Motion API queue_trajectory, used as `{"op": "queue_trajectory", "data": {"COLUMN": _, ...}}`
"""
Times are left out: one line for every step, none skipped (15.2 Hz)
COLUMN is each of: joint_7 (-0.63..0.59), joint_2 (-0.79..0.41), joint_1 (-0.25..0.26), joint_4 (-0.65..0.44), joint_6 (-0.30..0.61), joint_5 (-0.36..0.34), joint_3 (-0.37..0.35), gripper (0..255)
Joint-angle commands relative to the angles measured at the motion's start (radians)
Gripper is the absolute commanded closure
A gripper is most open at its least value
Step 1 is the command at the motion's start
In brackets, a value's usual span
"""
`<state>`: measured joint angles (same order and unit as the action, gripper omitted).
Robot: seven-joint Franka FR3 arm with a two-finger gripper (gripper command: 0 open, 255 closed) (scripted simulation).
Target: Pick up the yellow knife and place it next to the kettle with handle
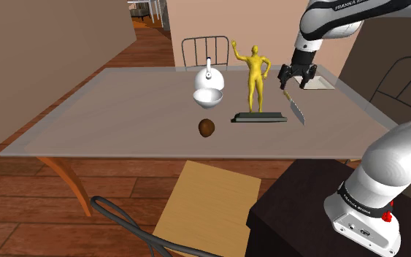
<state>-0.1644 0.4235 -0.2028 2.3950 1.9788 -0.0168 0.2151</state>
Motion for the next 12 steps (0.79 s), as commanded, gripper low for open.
{"op": "queue_trajectory", "data": {"joint_7": 0.009, "joint_2": -0.107, "joint_1": -0.016, "joint_4": -0.01, "joint_6": -0.014, "joint_5": -0.009, "joint_3": 0.027, "gripper": 0}}
{"op": "queue_trajectory", "data": {"joint_7": 0.009, "joint_2": -0.137, "joint_1": -0.023, "joint_4": -0.019, "joint_6": 0.008, "joint_5": -0.007, "joint_3": 0.039, "gripper": 0}}
{"op": "queue_trajectory", "data": {"joint_7": 0.01, "joint_2": -0.166, "joint_1": -0.031, "joint_4": -0.028, "joint_6": 0.03, "joint_5": -0.004, "joint_3": 0.05, "gripper": 0}}
{"op": "queue_trajectory", "data": {"joint_7": 0.011, "joint_2": -0.196, "joint_1": -0.038, "joint_4": -0.039, "joint_6": 0.052, "joint_5": 0.001, "joint_3": 0.062, "gripper": 0}}
{"op": "queue_trajectory", "data": {"joint_7": 0.013, "joint_2": -0.226, "joint_1": -0.046, "joint_4": -0.05, "joint_6": 0.072, "joint_5": 0.006, "joint_3": 0.073, "gripper": 0}}
{"op": "queue_trajectory", "data": {"joint_7": 0.016, "joint_2": -0.257, "joint_1": -0.053, "joint_4": -0.062, "joint_6": 0.092, "joint_5": 0.012, "joint_3": 0.085, "gripper": 0}}
{"op": "queue_trajectory", "data": {"joint_7": 0.018, "joint_2": -0.288, "joint_1": -0.06, "joint_4": -0.075, "joint_6": 0.112, "joint_5": 0.02, "joint_3": 0.096, "gripper": 0}}
{"op": "queue_trajectory", "data": {"joint_7": 0.022, "joint_2": -0.318, "joint_1": -0.067, "joint_4": -0.089, "joint_6": 0.13, "joint_5": 0.028, "joint_3": 0.107, "gripper": 0}}
{"op": "queue_trajectory", "data": {"joint_7": 0.026, "joint_2": -0.349, "joint_1": -0.075, "joint_4": -0.103, "joint_6": 0.148, "joint_5": 0.038, "joint_3": 0.117, "gripper": 0}}
{"op": "queue_trajectory", "data": {"joint_7": 0.028, "joint_2": -0.369, "joint_1": -0.08, "joint_4": -0.112, "joint_6": 0.158, "joint_5": 0.045, "joint_3": 0.123, "gripper": 0}}
{"op": "queue_trajectory", "data": {"joint_7": 0.03, "joint_2": -0.375, "joint_1": -0.08, "joint_4": -0.104, "joint_6": 0.172, "joint_5": 0.048, "joint_3": 0.123, "gripper": 0}}
{"op": "queue_trajectory", "data": {"joint_7": 0.032, "joint_2": -0.381, "joint_1": -0.08, "joint_4": -0.097, "joint_6": 0.186, "joint_5": 0.05, "joint_3": 0.123, "gripper": 0}}
